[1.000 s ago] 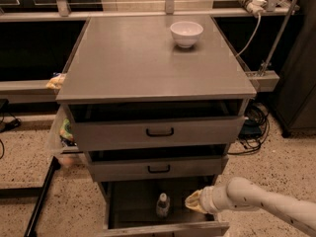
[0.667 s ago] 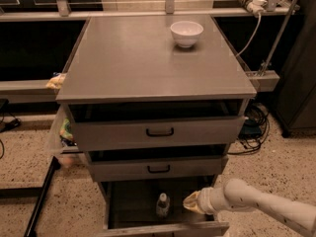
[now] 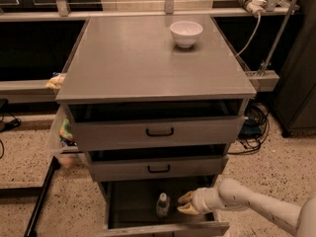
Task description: Pick blue plastic bottle from bottom drawer and place on counter
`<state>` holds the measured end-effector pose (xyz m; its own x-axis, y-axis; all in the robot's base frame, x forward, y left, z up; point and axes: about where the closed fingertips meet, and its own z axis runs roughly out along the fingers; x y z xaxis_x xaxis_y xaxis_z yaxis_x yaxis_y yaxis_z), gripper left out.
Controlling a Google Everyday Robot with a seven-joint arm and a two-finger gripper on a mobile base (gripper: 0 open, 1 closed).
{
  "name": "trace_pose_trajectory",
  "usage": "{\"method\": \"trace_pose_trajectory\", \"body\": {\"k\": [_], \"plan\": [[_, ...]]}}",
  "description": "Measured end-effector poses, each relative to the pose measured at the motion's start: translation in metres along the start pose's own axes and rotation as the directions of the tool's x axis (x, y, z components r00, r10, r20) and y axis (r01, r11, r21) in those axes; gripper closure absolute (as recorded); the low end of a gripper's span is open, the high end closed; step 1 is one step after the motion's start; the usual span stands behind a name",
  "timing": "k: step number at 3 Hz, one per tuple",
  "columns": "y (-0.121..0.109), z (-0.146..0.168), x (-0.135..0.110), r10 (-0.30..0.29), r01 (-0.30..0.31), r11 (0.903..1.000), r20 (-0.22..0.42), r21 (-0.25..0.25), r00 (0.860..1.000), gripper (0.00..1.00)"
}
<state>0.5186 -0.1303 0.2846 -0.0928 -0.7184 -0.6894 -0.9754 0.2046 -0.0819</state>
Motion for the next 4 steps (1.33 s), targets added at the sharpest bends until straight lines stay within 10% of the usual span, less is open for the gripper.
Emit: {"method": "trace_pose_trajectory", "body": {"k": [1,4], "plan": [[-0.003,0.017,-0.006,-0.008,0.008,0.9998,0.040,-0.016,0.999,0.02],[-0.015,0.073,-0.018,-0.056,0.065,0.9962,0.137,-0.058,0.989,0.00]]}}
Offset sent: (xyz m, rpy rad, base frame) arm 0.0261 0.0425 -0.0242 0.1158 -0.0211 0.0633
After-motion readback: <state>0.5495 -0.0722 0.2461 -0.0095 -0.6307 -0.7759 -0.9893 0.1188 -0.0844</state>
